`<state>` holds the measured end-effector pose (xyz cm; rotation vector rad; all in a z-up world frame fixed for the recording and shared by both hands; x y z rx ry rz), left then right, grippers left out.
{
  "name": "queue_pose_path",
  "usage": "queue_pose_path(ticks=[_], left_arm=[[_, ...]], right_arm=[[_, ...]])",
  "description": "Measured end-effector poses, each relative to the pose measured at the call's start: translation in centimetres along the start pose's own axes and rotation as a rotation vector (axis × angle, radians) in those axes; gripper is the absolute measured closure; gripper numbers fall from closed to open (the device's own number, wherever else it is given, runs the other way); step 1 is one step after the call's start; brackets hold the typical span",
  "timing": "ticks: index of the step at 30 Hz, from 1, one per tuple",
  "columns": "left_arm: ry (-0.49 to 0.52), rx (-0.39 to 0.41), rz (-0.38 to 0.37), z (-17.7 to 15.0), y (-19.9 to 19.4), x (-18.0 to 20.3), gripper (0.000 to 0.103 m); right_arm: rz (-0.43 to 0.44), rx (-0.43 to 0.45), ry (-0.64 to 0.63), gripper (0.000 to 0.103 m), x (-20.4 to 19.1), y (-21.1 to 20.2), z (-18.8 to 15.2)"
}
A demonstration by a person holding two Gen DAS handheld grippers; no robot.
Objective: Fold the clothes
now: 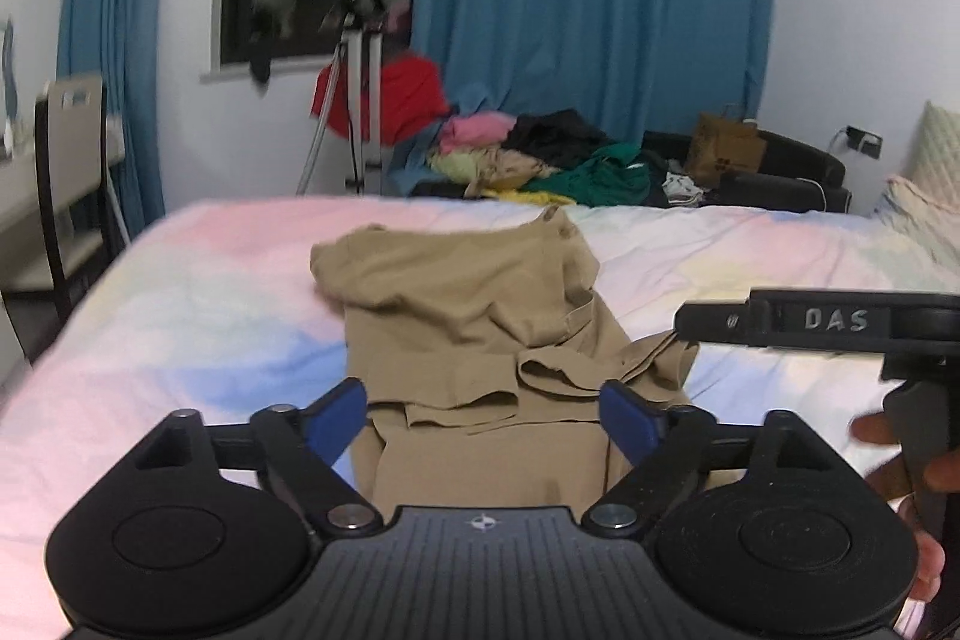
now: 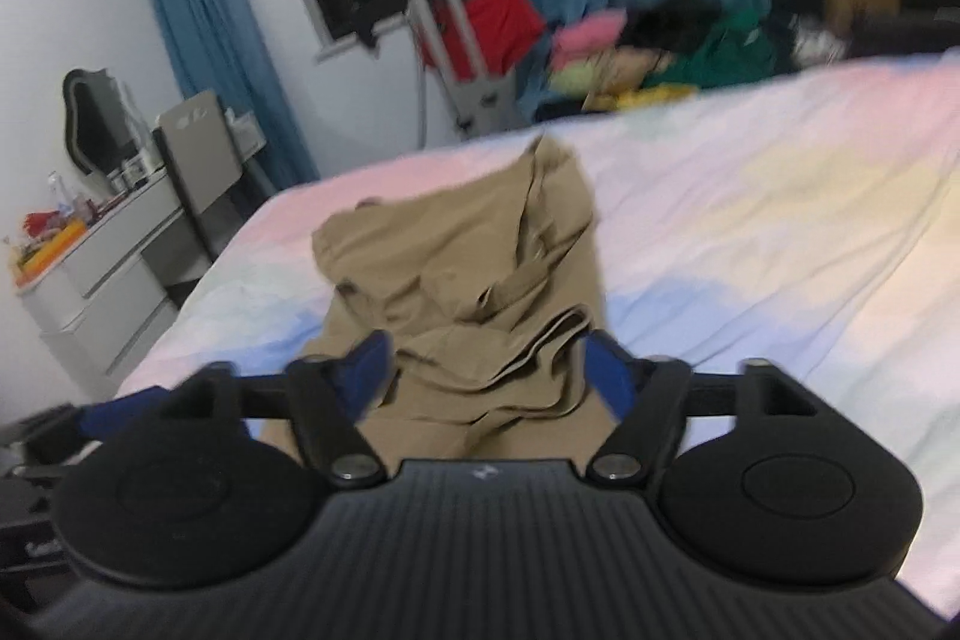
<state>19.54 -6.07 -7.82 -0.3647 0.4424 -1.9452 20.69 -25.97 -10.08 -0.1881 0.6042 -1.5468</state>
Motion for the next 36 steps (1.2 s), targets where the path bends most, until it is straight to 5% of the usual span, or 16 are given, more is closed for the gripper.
queue_pose_path(ticks=[1, 9, 23, 28, 31, 36], left_arm=[[-0.001, 0.006, 0.002, -0.1, -0.4, 0.1, 0.007], [-0.007, 0.007, 0.008, -1.0, -1.5, 0.1, 0.000], [-0.660, -0.400, -0.286, -8.7, 4.4, -2.1, 0.005], [-0.839, -0.342, -0.284, -9.7, 6.5, -3.7, 0.007], [-0.967, -0.280, -0.275, -10.0, 6.9, -5.1, 0.016], [-1.115, -0.227, -0.240, -11.5, 6.5, -7.1, 0.050]], right_arm=[[-0.020, 0.026, -0.014, 0.000, 0.0, -0.7, 0.1], [-0.033, 0.034, 0.033, 0.000, 1.2, -2.6, -0.2], [-0.048, -0.019, 0.068, 0.000, 0.9, -1.0, -1.5], [-0.048, -0.022, 0.057, 0.000, 0.5, -0.7, -1.7], [-0.049, -0.026, 0.063, 0.000, 0.7, -0.6, -1.7], [-0.047, -0.049, 0.103, 0.000, 1.2, -0.1, -2.0]])
Point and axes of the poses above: each gripper's, at about its wrist camera, not at the fingertips, and y roughly the way its jaws point, x to its right, z to its top, the point moved 8 cm from there along y, roughly the way its jaws point, and after that the axes turned 6 degrees about -z, right-handed, at the moved point
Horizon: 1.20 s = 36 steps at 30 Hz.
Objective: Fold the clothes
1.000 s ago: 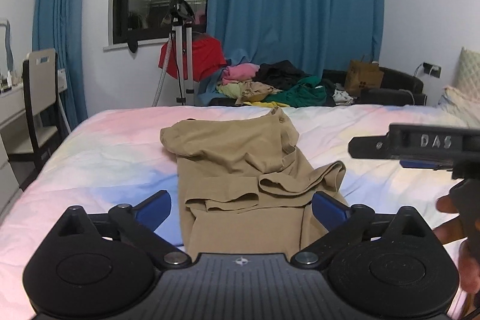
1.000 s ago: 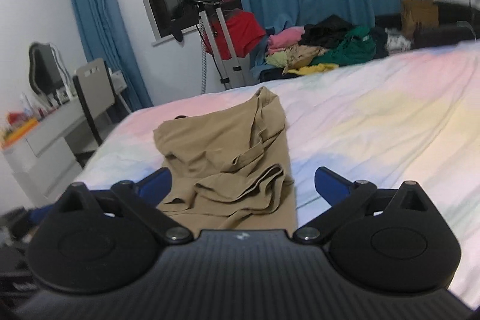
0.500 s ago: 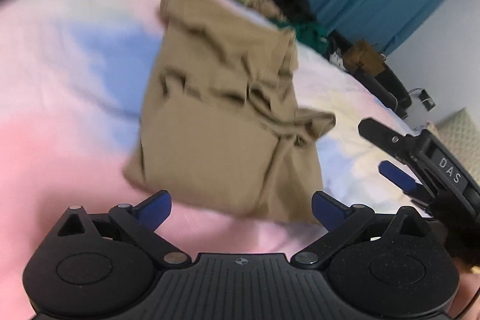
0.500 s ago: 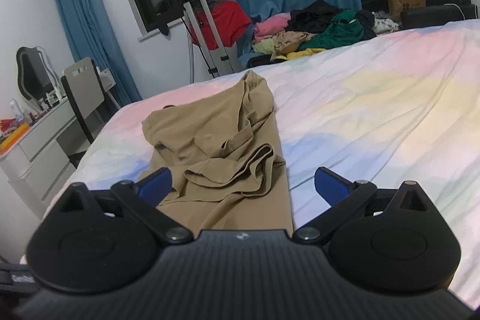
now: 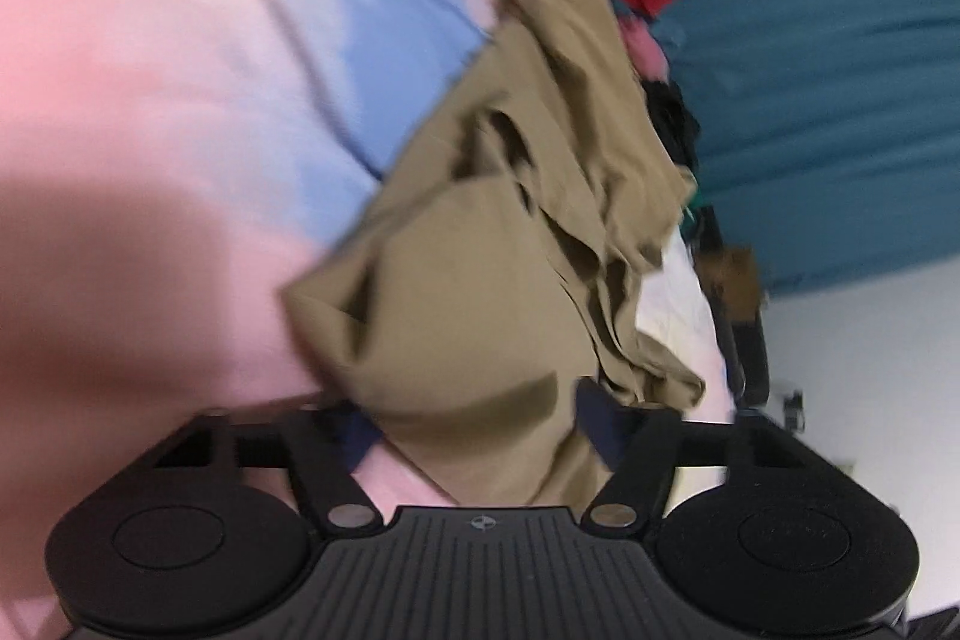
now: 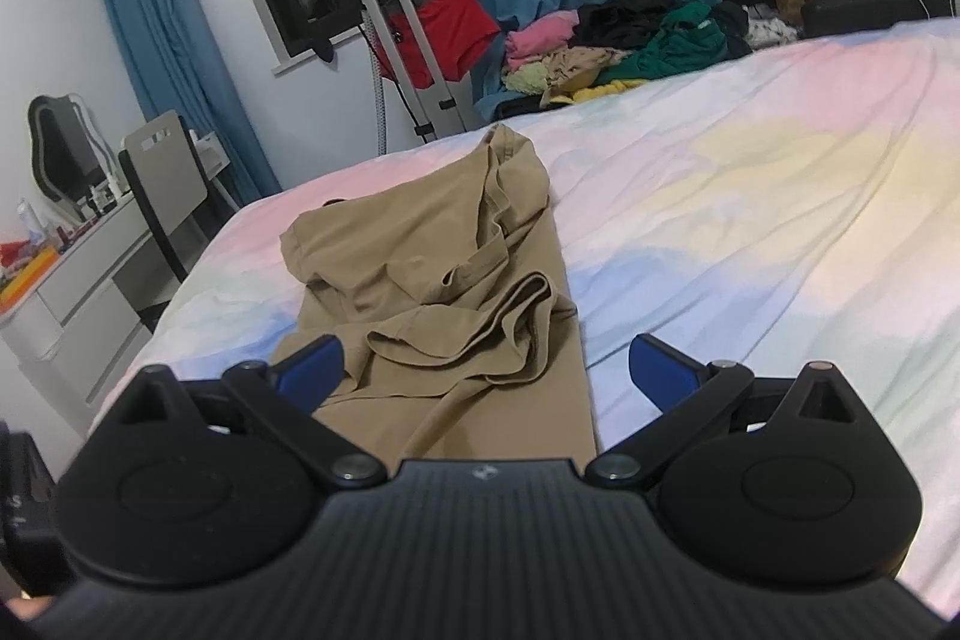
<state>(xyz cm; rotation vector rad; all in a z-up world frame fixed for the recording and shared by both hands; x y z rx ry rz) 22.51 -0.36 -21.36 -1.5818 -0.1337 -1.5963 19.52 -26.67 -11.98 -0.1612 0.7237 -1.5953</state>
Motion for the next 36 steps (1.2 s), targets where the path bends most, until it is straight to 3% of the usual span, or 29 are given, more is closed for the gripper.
queue_pose_path(ticks=[8, 13, 16, 21, 25, 28, 30, 32, 36], left_arm=[[0.006, 0.028, 0.005, 0.0, -0.3, -0.6, 0.084], [0.038, 0.046, -0.028, 0.0, -1.0, 0.4, 0.090], [0.045, 0.058, -0.045, 0.0, -1.1, 0.9, 0.090], [0.050, 0.075, -0.069, 0.1, -1.4, 1.3, 0.091], [0.049, 0.094, -0.124, 0.3, -1.8, 1.8, 0.091], [0.070, 0.117, -0.149, 0.4, -2.3, 2.3, 0.092], [0.069, 0.135, -0.154, 0.4, -2.8, 2.3, 0.093], [0.066, 0.149, -0.155, 0.5, -3.2, 2.3, 0.093], [0.067, 0.169, -0.157, 0.6, -3.8, 2.4, 0.093]], right_arm=[[-0.005, -0.057, -0.006, 0.000, -0.7, 0.3, -1.6], [-0.006, -0.077, 0.004, 0.000, -0.7, 0.2, -2.1], [0.093, -0.147, 0.147, 0.000, -0.4, 0.3, -2.7], [0.365, -0.397, 0.580, 0.000, -0.1, 1.9, -5.9], [0.476, -0.544, 0.733, 0.001, -1.2, 3.6, -8.3], [0.456, -0.535, 0.757, 0.003, -1.0, 4.5, -8.9], [0.408, -0.510, 0.800, 0.012, 0.1, 5.0, -9.2], [0.359, -0.481, 0.863, 0.032, 1.6, 5.3, -9.5], [0.278, -0.418, 0.922, 0.037, 3.7, 4.9, -9.3]])
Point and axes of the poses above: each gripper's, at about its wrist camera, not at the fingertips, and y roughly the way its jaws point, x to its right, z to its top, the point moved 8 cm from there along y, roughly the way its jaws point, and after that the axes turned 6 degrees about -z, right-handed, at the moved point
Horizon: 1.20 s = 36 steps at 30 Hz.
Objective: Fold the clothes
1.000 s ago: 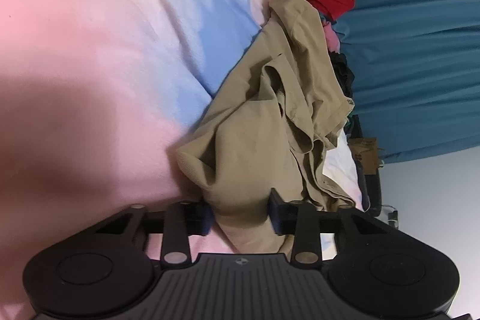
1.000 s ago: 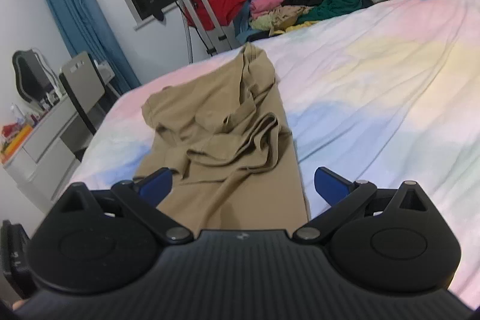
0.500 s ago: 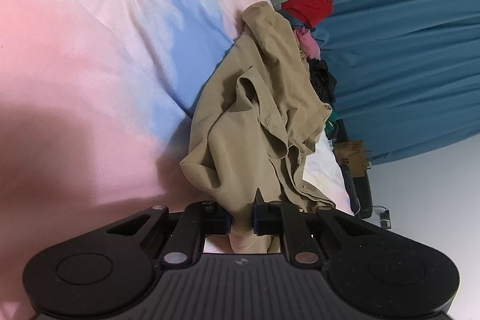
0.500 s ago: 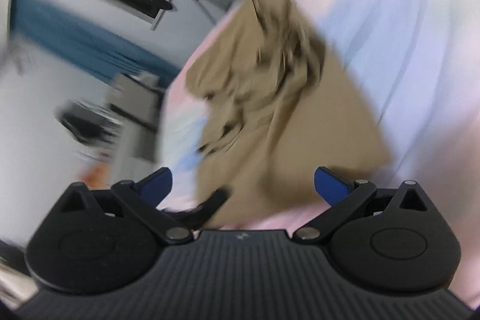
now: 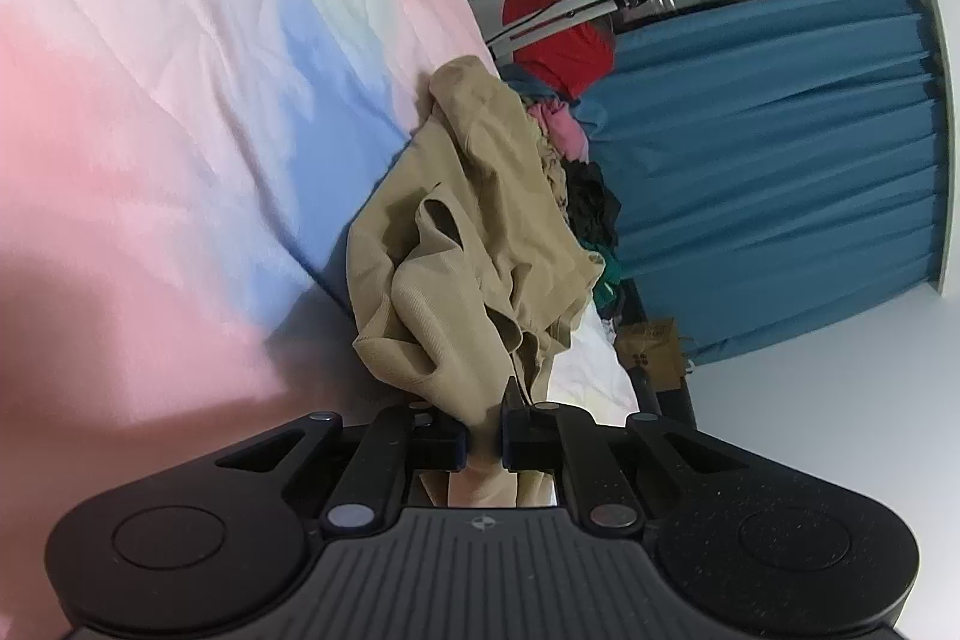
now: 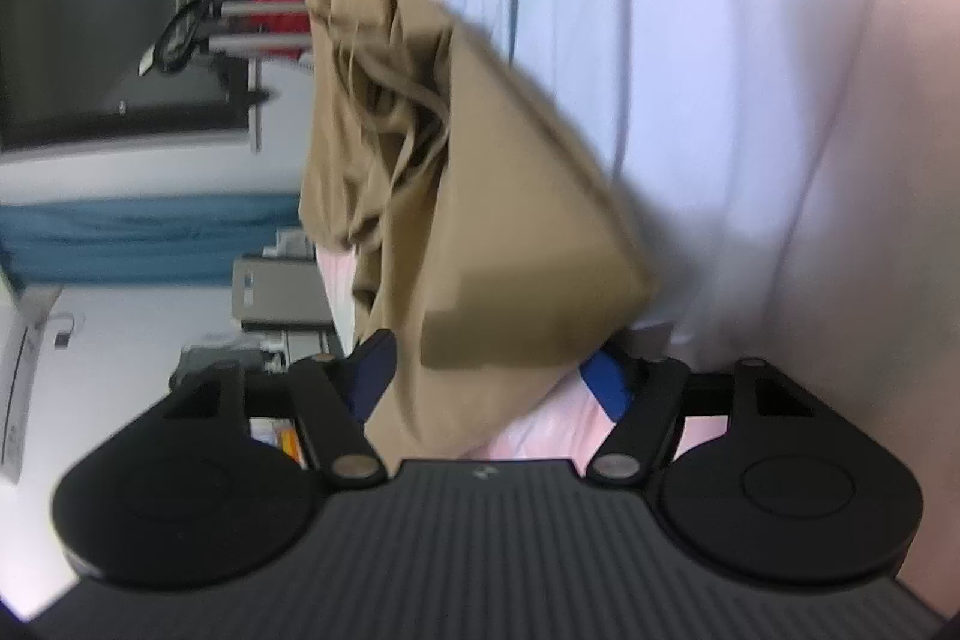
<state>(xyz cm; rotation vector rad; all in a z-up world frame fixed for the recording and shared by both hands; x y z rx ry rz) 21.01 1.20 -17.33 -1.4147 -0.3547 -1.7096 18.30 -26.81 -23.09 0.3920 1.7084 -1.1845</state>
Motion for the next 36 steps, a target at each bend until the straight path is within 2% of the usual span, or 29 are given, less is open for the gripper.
queue_pose_path(ticks=[3, 4, 5, 7, 9, 16, 21, 26, 32, 36], left_arm=[[0.009, 0.010, -0.006, 0.0, -0.3, 0.3, 0.094], [0.012, 0.011, -0.007, 0.0, -0.3, 0.4, 0.094], [0.027, 0.009, -0.007, 0.0, -0.3, 0.7, 0.094], [0.065, 0.011, -0.005, 0.0, -0.3, 1.4, 0.094], [0.088, 0.018, -0.014, 0.1, -0.4, 2.3, 0.094], [0.172, 0.061, -0.043, 1.1, -2.9, 7.4, 0.095], [0.271, 0.097, -0.020, -0.3, -6.6, 10.8, 0.095], [0.263, 0.094, 0.004, -3.8, -12.1, 11.3, 0.095], [0.251, 0.080, 0.044, -9.1, -18.8, 11.0, 0.094], [0.228, 0.076, 0.056, -9.4, -19.4, 10.9, 0.094]], right_arm=[[-0.015, 0.058, 0.001, 0.039, 0.0, -0.7, 0.3], [-0.031, 0.076, -0.007, 0.050, 0.1, -0.9, 0.5], [-0.052, 0.094, -0.022, 0.066, 0.1, -1.1, 0.8], [-0.069, 0.117, -0.061, 0.079, -0.3, -1.3, 1.2], [-0.035, 0.152, -0.122, 0.087, -1.7, -2.1, 1.3], [0.069, 0.243, -0.308, 0.091, -8.1, -5.9, 1.5], [0.105, 0.263, -0.388, 0.091, -11.0, -9.7, 0.1], [0.090, 0.238, -0.425, 0.091, -10.6, -13.6, -2.4], [0.061, 0.215, -0.483, 0.091, -7.7, -19.0, -7.0], [0.044, 0.227, -0.484, 0.091, -7.5, -19.8, -7.8]])
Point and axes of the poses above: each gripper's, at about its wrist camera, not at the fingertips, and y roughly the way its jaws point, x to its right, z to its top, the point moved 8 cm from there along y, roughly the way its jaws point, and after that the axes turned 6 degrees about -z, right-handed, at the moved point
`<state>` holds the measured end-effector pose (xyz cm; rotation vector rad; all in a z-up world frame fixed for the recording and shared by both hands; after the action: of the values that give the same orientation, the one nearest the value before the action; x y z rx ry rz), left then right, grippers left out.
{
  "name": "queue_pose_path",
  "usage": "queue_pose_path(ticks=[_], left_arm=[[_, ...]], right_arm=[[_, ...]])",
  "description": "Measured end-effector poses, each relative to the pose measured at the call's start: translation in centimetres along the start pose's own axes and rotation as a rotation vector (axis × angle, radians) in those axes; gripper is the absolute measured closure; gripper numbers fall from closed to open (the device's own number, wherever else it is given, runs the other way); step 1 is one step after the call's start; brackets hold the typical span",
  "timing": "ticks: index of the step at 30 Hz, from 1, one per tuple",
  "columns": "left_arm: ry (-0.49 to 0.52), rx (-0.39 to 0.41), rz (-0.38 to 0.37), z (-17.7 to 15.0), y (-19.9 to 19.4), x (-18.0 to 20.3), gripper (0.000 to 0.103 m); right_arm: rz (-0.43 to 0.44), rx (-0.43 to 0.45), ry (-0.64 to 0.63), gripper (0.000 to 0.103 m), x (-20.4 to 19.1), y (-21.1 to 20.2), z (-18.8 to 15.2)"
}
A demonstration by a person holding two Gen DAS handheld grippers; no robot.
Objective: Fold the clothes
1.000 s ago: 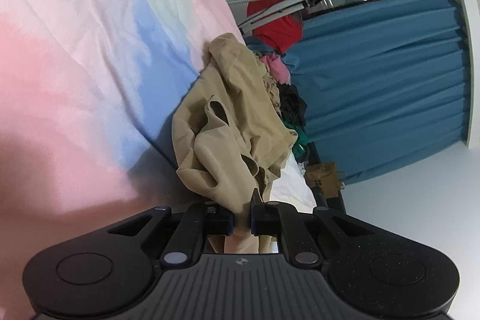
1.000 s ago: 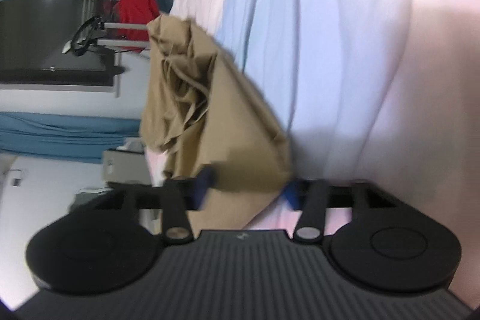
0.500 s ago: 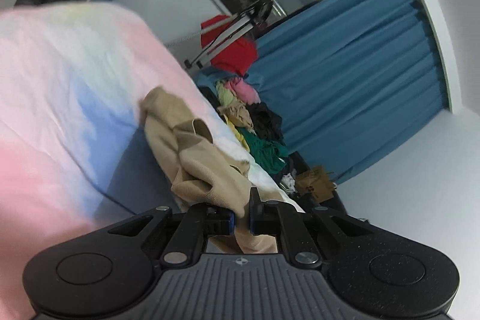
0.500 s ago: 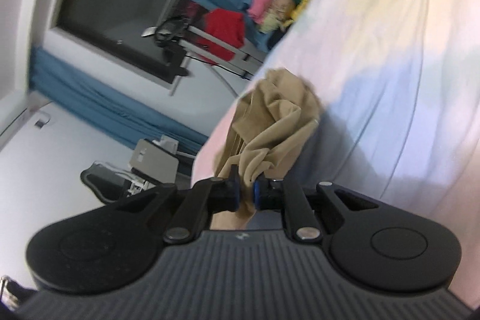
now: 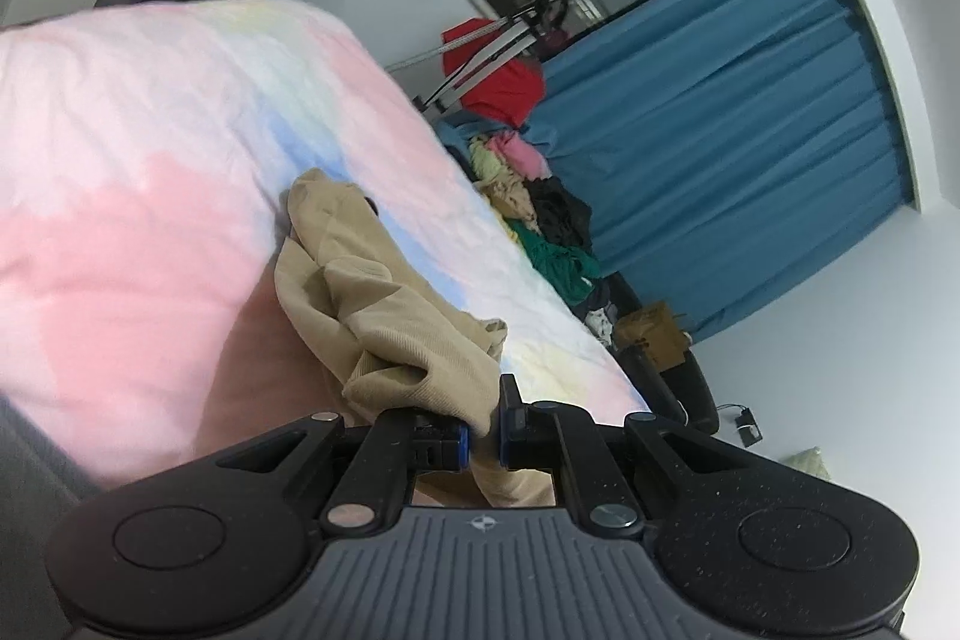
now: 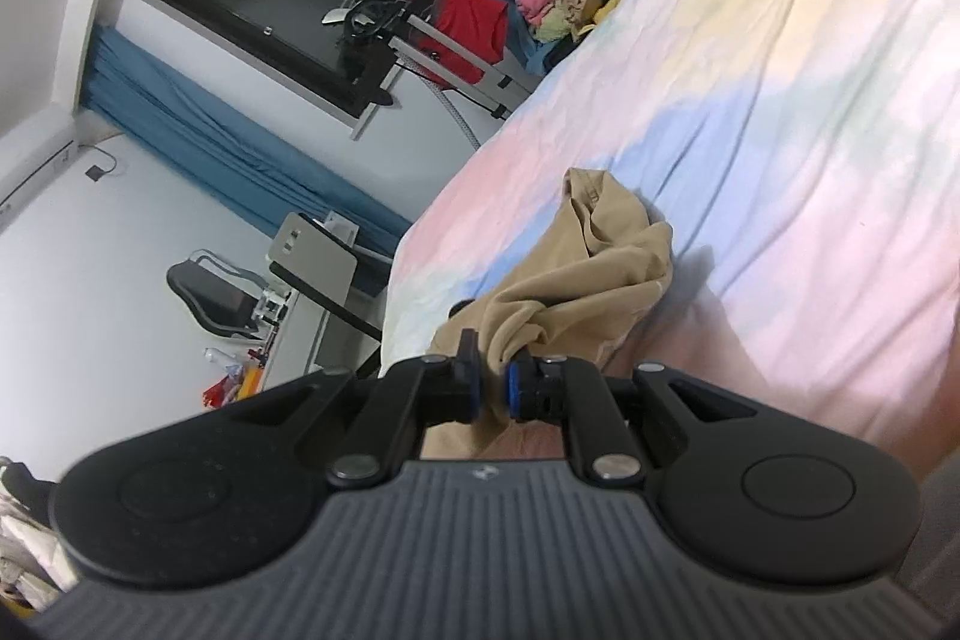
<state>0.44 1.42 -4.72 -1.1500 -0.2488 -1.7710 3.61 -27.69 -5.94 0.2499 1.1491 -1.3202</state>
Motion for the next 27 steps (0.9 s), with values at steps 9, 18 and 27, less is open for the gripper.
queue_pose_path(ticks=[9, 18, 27], left_arm=[[0.034, 0.016, 0.089, 5.3, 6.6, 0.1, 0.093], [0.069, -0.016, 0.198, 10.3, 17.3, -3.6, 0.093], [0.126, 0.000, 0.200, 10.5, 23.6, -8.5, 0.092]], right_arm=[[-0.028, -0.030, 0.045, 0.091, -2.0, 5.8, 3.5], [-0.105, -0.084, 0.086, 0.091, -1.1, 16.1, 6.7], [-0.075, -0.130, 0.169, 0.091, 3.6, 22.9, 6.7]])
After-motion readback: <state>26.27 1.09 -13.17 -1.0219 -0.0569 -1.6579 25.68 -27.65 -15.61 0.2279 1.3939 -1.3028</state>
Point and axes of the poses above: each gripper's, at about its wrist camera, not at the fingertips, and y roughly the way its jaws point, x to its right, z to its top, the point moved 8 cm from there along y, roughly the way its jaws point, and after that the axes turned 6 degrees about -z, right-handed, at the moved point
